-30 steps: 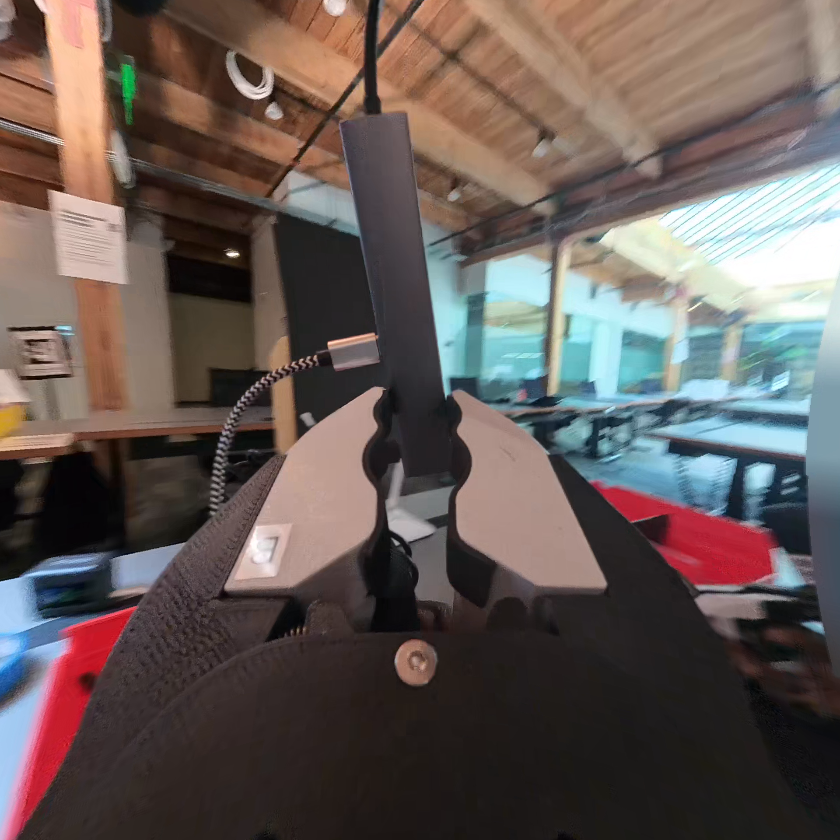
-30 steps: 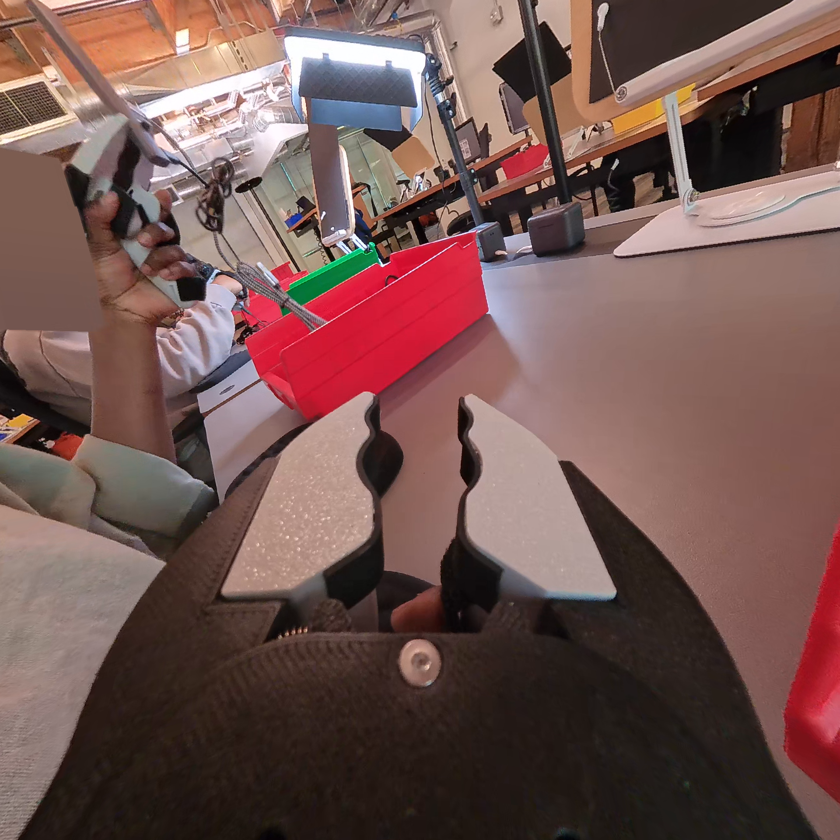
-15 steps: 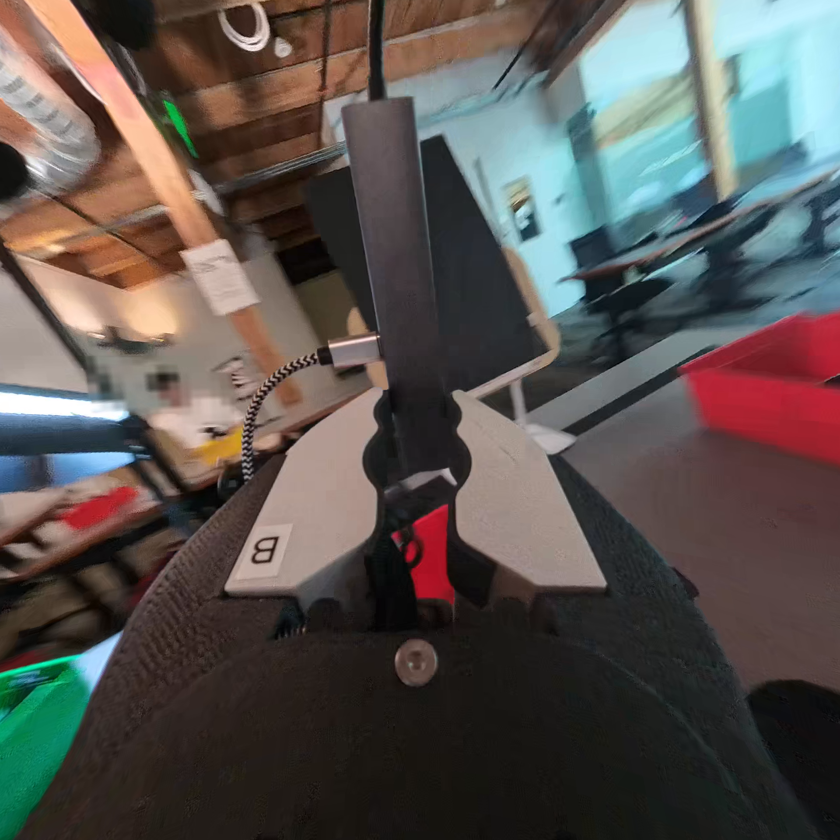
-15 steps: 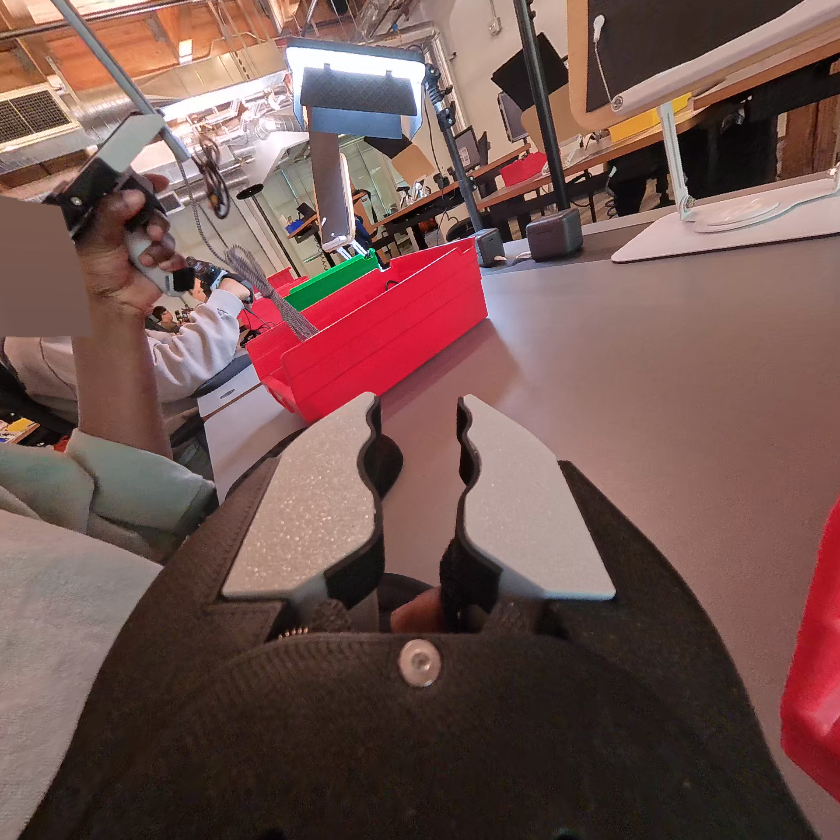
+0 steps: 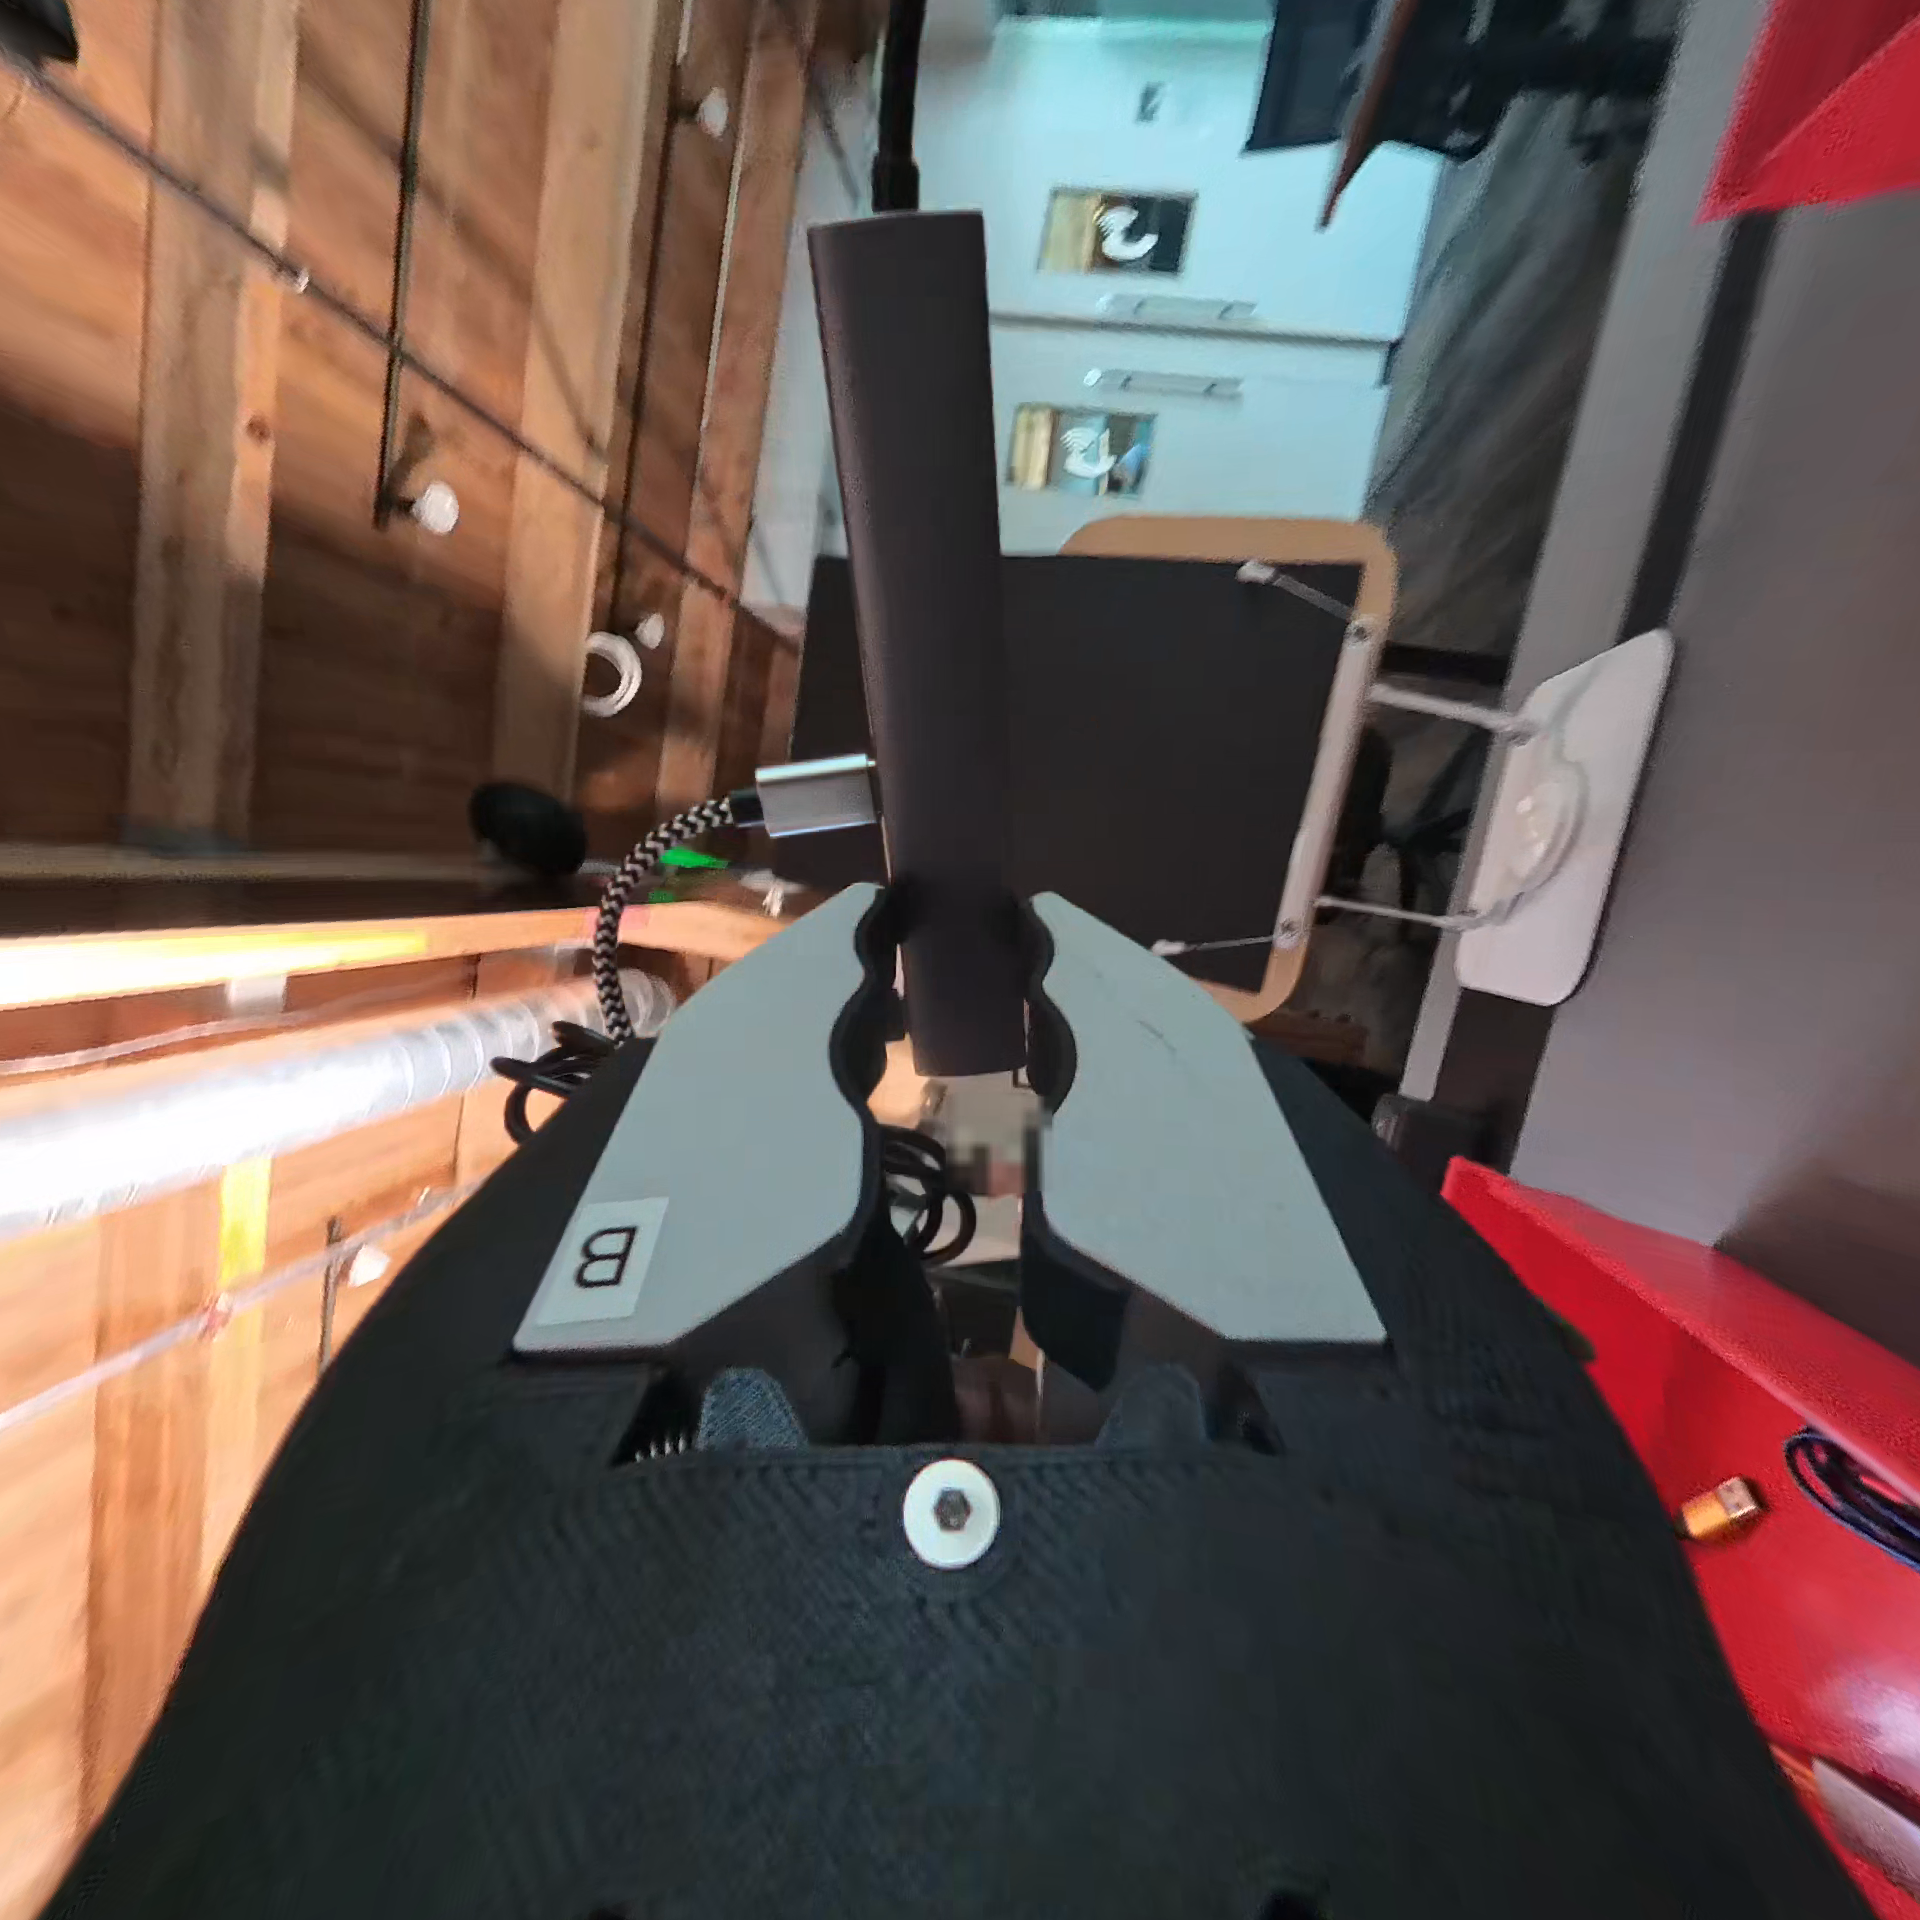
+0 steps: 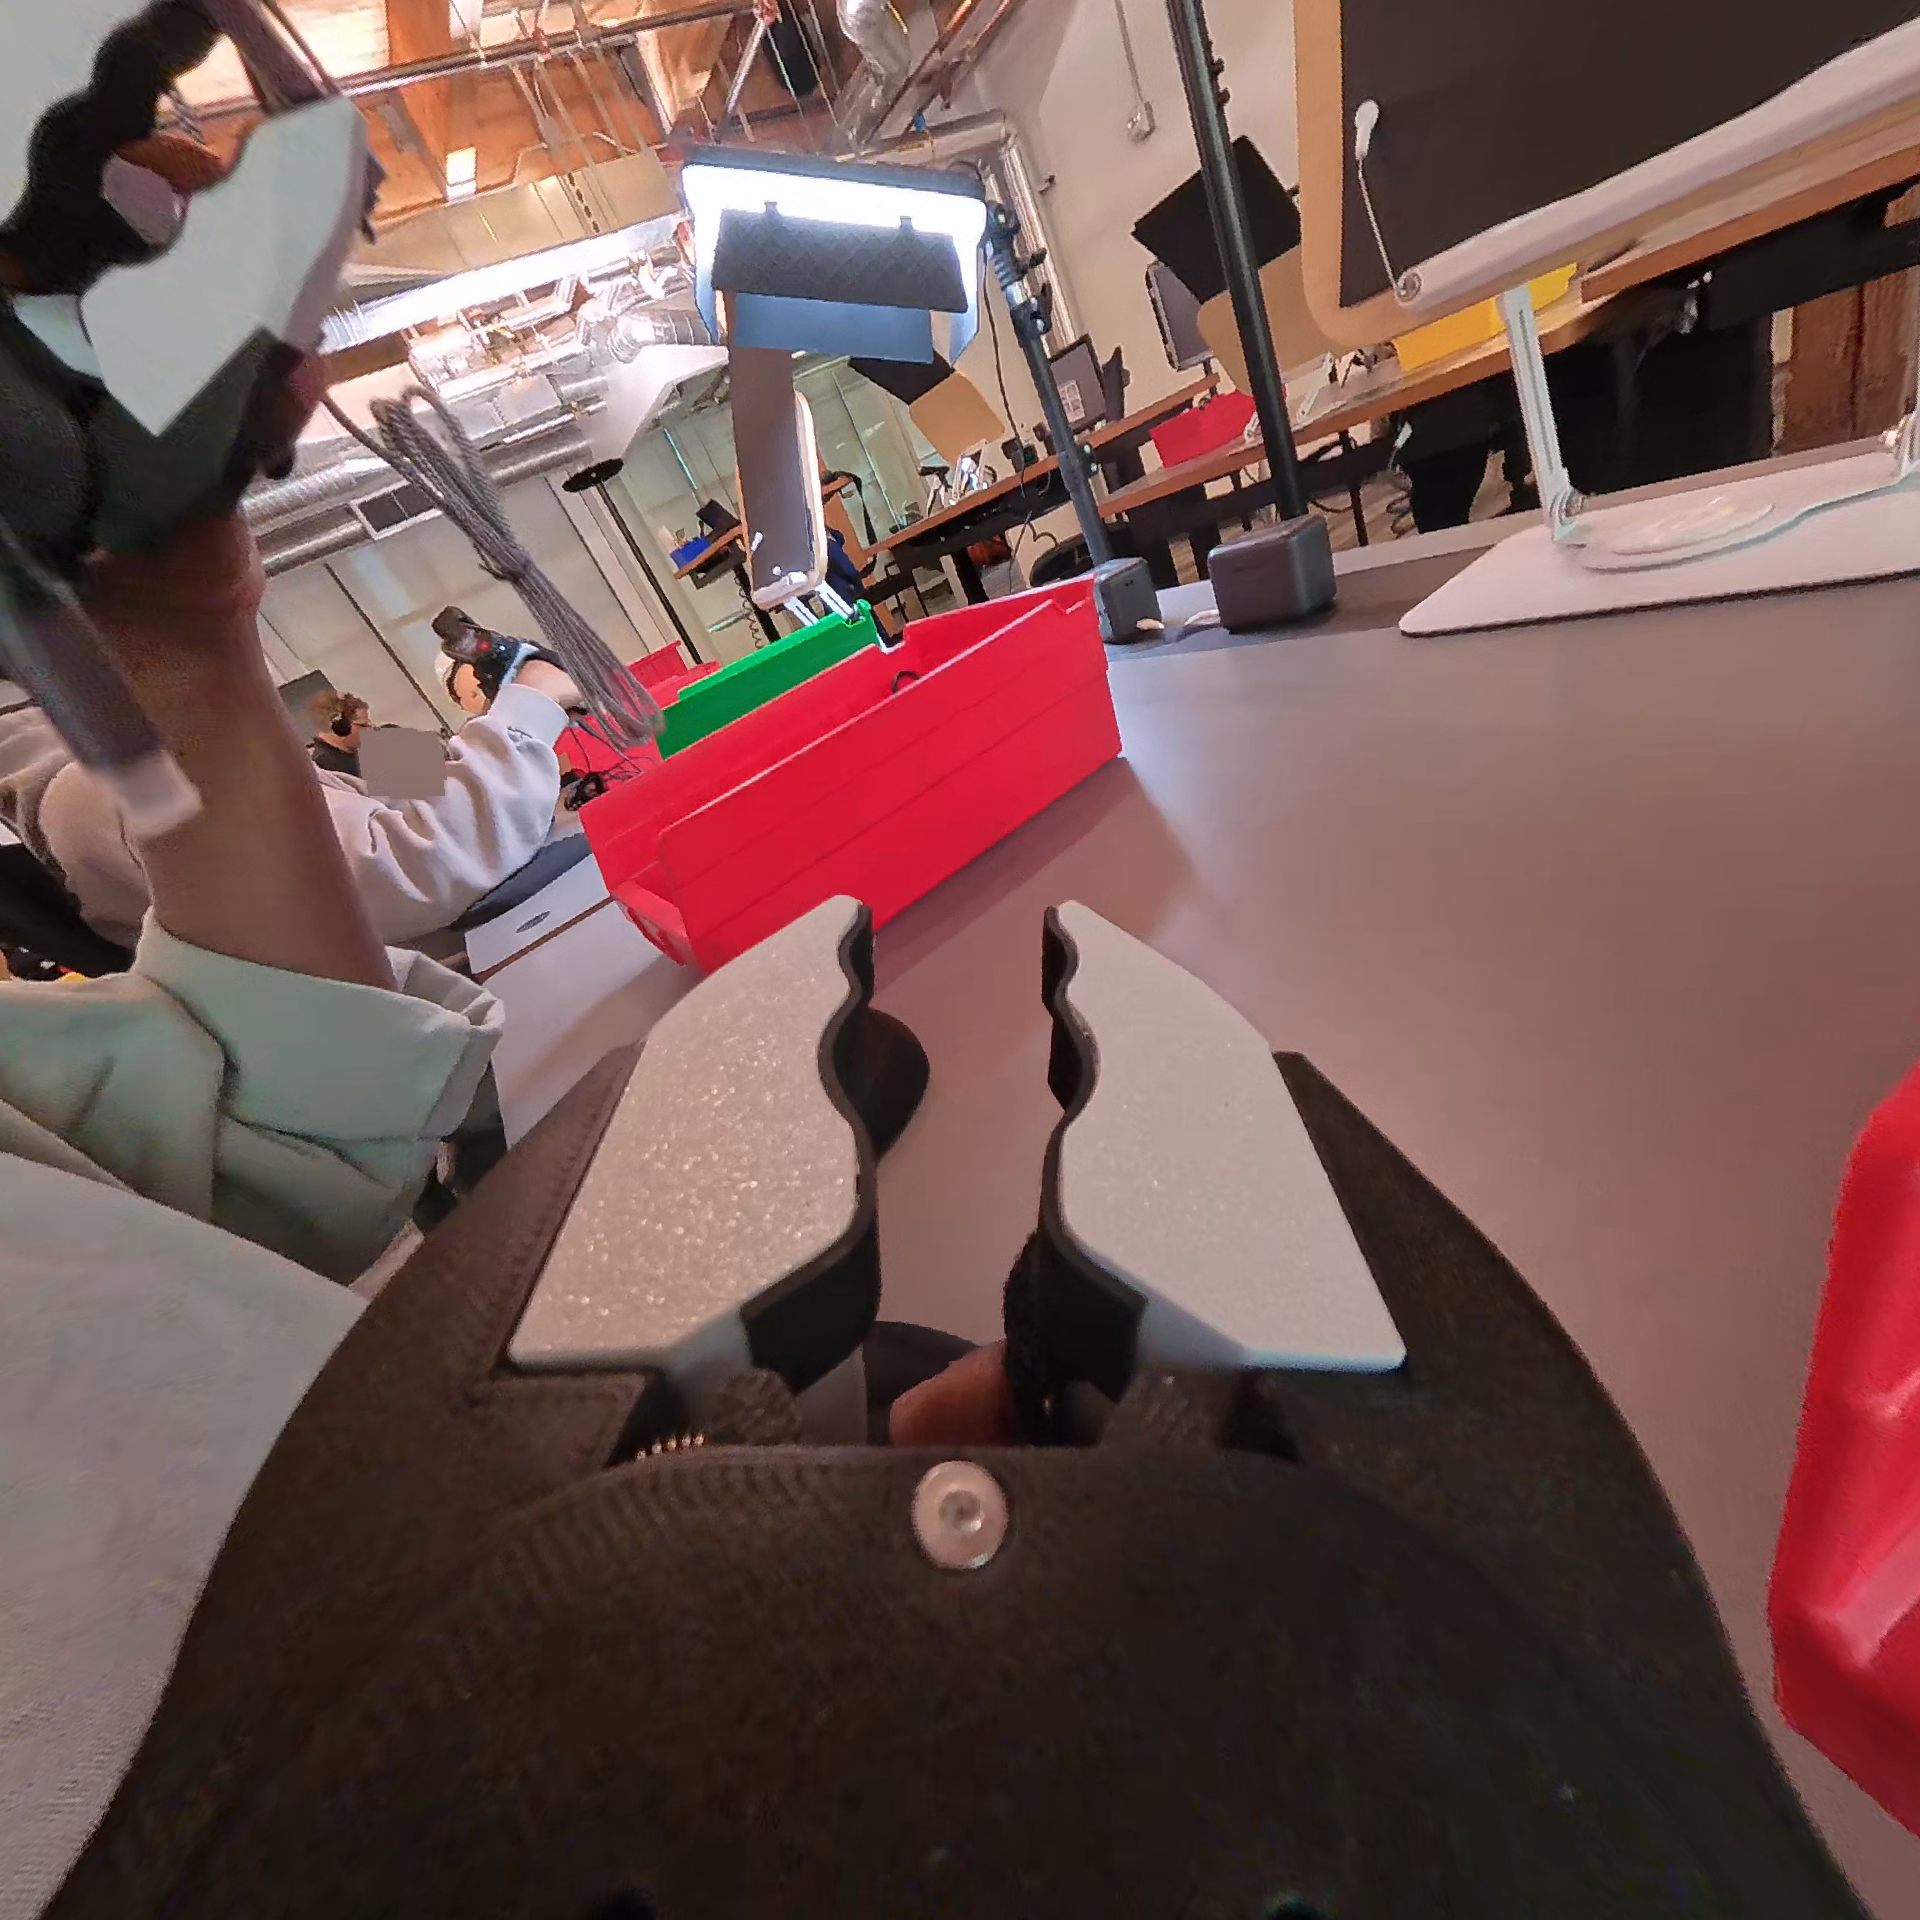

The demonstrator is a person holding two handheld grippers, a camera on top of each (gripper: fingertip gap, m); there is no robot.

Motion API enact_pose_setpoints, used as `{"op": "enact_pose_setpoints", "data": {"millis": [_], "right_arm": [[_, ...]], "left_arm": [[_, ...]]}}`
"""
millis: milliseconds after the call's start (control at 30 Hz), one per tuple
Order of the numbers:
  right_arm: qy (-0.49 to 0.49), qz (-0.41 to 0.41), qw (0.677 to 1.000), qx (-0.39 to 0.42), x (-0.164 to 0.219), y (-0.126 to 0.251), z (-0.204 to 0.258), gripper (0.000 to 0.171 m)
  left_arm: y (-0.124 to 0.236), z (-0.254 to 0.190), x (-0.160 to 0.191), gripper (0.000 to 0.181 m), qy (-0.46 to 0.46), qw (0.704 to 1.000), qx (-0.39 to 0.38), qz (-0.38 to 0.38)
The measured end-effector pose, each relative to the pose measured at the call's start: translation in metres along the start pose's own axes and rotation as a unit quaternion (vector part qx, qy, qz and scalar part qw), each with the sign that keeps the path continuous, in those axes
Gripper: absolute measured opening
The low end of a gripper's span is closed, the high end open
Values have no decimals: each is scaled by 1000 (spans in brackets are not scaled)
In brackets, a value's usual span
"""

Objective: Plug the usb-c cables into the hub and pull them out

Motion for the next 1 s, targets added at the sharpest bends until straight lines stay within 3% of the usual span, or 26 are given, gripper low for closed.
{"op": "enact_pose_setpoints", "data": {"millis": [267,433,567,733,867,1000], "right_arm": [[67,-112,991,-4,-51,22,10,29],[82,-160,983,-29,-90,37,35,26],[120,-22,992,-29,-70,19,47,23],[152,143,977,-34,-27,-9,41,23],[128,187,972,-58,-8,-24,38,23],[105,220,968,-59,10,-33,33,6]], "left_arm": [[-1,-63,-47,23,-44,986,138,-80],[0,-122,-58,23,-50,966,235,-99],[0,-163,-64,22,-62,950,288,-102],[3,-194,-75,23,-50,935,329,-124],[4,-204,-75,23,-34,929,346,-131],[7,-212,-75,23,7,918,369,-142]]}}
Point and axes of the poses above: each gripper's, where its closed fingertips meet, y back along the fingers, x out of its underside, z = x × y across the jaws, the point moved 3 cm from there along y, back along the fingers, and after that the axes turned 11 degrees about -z, right-handed, at the moved point
